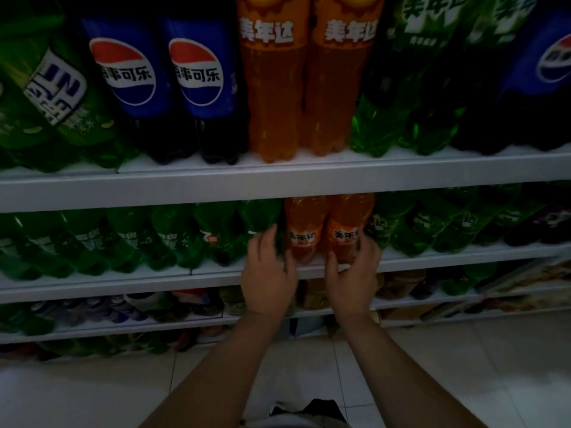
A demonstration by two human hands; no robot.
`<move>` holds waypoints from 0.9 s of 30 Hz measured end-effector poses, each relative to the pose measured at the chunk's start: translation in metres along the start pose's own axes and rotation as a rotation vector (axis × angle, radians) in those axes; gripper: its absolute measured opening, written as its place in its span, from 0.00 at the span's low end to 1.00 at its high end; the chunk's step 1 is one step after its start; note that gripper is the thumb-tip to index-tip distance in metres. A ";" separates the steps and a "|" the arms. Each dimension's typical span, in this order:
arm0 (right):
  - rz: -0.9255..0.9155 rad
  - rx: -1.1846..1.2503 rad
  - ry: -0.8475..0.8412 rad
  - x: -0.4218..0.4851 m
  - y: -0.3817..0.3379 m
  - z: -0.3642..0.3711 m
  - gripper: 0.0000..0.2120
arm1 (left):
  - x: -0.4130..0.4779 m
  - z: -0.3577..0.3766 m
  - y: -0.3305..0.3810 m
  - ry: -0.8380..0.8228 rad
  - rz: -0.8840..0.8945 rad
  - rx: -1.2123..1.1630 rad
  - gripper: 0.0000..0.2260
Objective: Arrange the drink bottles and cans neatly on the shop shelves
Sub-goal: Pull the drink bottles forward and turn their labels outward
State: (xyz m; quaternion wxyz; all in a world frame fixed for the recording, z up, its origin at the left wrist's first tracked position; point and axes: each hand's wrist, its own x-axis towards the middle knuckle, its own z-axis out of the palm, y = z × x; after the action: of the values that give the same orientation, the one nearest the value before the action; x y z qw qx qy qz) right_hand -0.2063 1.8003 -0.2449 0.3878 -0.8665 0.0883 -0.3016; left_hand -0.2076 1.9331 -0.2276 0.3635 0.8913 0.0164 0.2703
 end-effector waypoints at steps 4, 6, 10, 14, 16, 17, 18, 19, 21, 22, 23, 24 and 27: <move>-0.069 -0.019 -0.075 -0.018 -0.014 0.004 0.15 | 0.011 -0.025 -0.028 0.141 -0.181 0.015 0.19; -0.115 -0.003 -0.169 -0.025 -0.028 0.008 0.09 | 0.014 -0.036 -0.037 0.200 -0.259 0.008 0.19; -0.177 -0.004 -0.337 -0.031 -0.056 0.023 0.06 | 0.019 -0.054 -0.048 0.233 -0.305 -0.028 0.25; -0.206 -0.060 -0.429 -0.033 -0.076 0.036 0.08 | 0.036 -0.076 -0.049 0.120 -0.349 -0.081 0.28; -0.230 -0.077 -0.446 -0.037 -0.083 0.039 0.09 | 0.042 -0.086 -0.048 0.078 -0.333 -0.068 0.29; -0.248 -0.086 -0.450 -0.039 -0.086 0.041 0.09 | 0.044 -0.090 -0.048 0.057 -0.318 -0.055 0.29; -0.262 -0.092 -0.452 -0.041 -0.089 0.043 0.09 | 0.044 -0.094 -0.048 0.038 -0.305 -0.043 0.29; -0.263 -0.094 -0.454 -0.042 -0.091 0.044 0.09 | 0.044 -0.096 -0.049 0.023 -0.291 -0.032 0.29; -0.223 -0.083 -0.466 -0.044 -0.093 0.049 0.11 | 0.044 -0.102 -0.052 0.009 -0.245 -0.007 0.27; -0.194 -0.072 -0.481 -0.045 -0.094 0.052 0.13 | 0.045 -0.106 -0.054 0.005 -0.218 0.009 0.26; -0.161 -0.061 -0.509 -0.046 -0.095 0.056 0.15 | 0.047 -0.110 -0.056 -0.004 -0.195 0.024 0.24; -0.120 -0.047 -0.551 -0.047 -0.096 0.060 0.18 | 0.050 -0.114 -0.058 -0.017 -0.176 0.036 0.23; 0.055 0.078 -0.712 -0.054 -0.105 0.073 0.27 | 0.053 -0.126 -0.063 -0.050 -0.114 0.052 0.20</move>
State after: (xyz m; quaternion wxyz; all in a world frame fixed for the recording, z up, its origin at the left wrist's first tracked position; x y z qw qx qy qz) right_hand -0.2145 1.9384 -0.2307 0.4352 -0.8990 -0.0407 0.0264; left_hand -0.2140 2.0718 -0.1693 0.3555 0.9046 0.0650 0.2261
